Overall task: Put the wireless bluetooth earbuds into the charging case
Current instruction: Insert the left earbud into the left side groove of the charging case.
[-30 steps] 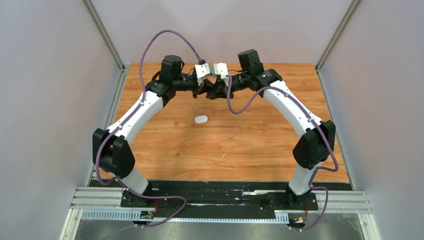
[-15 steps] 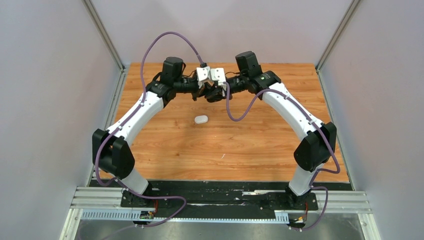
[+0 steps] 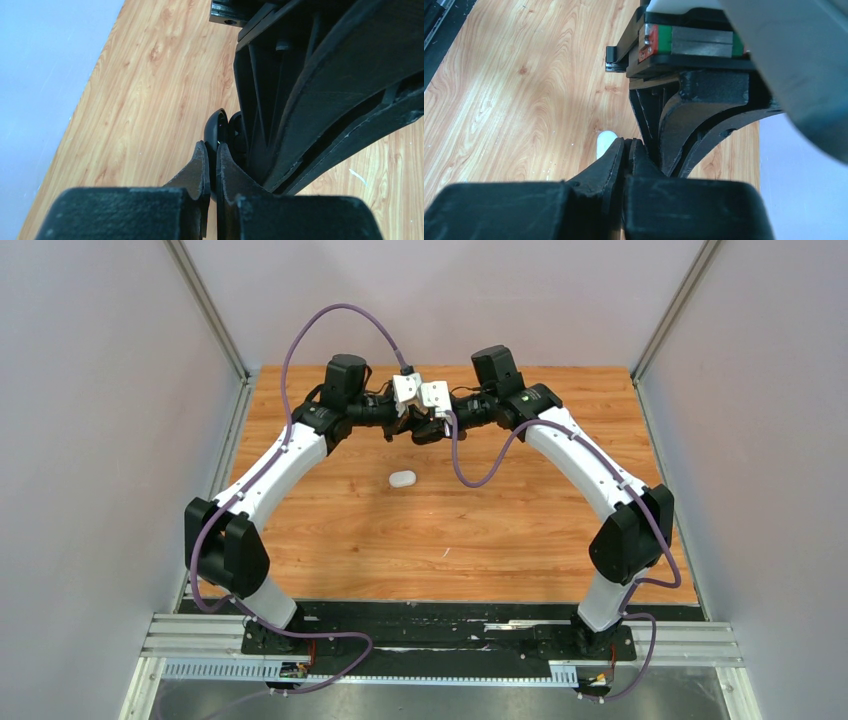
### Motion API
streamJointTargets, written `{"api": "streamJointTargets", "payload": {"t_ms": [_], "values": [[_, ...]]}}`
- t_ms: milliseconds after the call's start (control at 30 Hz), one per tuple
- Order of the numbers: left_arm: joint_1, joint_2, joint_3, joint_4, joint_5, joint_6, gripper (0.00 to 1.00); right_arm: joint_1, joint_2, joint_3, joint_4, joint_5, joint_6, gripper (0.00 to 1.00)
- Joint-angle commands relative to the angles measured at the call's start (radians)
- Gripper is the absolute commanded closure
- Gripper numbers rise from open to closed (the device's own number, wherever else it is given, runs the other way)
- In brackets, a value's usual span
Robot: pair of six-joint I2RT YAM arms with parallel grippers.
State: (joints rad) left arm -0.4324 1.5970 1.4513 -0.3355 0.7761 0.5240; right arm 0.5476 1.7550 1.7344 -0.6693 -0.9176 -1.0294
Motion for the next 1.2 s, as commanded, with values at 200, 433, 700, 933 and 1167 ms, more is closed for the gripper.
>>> {"api": "streamJointTargets", "payload": {"t_ms": [200,433,700,933,1167], "values": [[-0.006,-0.029,0.010,0.039,0.009,-0.002,1.00,0.005,-0.017,0.011,-0.047,0.019,-0.032,1.00],[-0.006,-0.033,0.004,0.066,0.030,-0.045,1.00,0.006,-0.012,-0.006,-0.060,0.032,-0.040,1.00],[-0.006,-0.060,-0.030,0.111,0.079,-0.070,1.00,0.015,-0.006,-0.024,-0.059,0.068,-0.063,1.00],[-0.005,-0.066,-0.040,0.136,0.074,-0.096,1.00,0.014,-0.014,-0.034,-0.062,0.070,-0.055,1.00],[-0.005,-0.063,-0.051,0.146,0.096,-0.089,1.00,0.002,-0.091,-0.100,0.030,0.020,-0.040,1.00]]}}
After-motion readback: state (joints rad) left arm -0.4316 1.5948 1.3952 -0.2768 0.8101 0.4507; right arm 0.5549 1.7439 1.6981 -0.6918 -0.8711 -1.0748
